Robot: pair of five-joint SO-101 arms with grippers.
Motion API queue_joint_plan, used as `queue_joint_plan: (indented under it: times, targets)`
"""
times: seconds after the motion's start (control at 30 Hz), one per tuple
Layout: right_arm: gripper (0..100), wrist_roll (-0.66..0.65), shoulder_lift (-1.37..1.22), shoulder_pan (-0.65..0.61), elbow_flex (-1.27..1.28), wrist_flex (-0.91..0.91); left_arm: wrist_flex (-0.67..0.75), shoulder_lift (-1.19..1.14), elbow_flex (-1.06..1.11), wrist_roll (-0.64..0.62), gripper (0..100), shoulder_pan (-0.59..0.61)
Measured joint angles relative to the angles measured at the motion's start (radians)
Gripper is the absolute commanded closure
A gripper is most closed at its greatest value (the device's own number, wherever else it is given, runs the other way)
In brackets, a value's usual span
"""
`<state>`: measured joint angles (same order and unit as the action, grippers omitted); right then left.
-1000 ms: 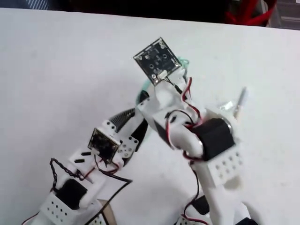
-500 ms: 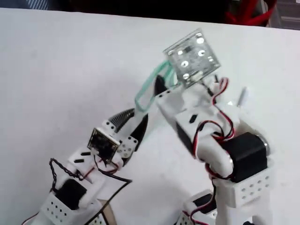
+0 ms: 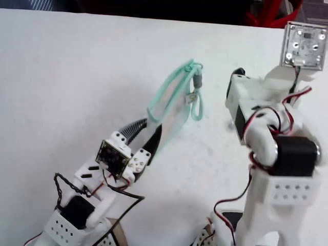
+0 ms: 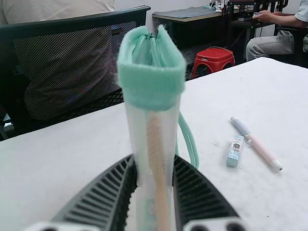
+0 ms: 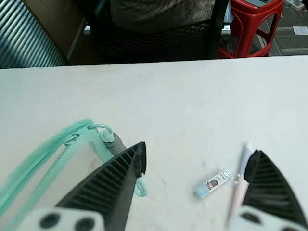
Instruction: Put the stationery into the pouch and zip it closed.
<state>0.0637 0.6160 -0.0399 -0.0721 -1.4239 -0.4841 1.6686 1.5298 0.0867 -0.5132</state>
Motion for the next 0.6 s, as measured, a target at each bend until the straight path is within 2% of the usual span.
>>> queue_joint_plan:
  times: [0.17, 0.6]
  targets:
    - [67.6, 0.003, -0.094, 0.075, 0.058, 0.046, 0.0, 0.0, 0.0, 0.0, 95, 0.0]
    - [67.6, 0.009, -0.477, 0.212, 0.018, 0.048, 0.0, 0.0, 0.0, 0.003, 96, 0.0]
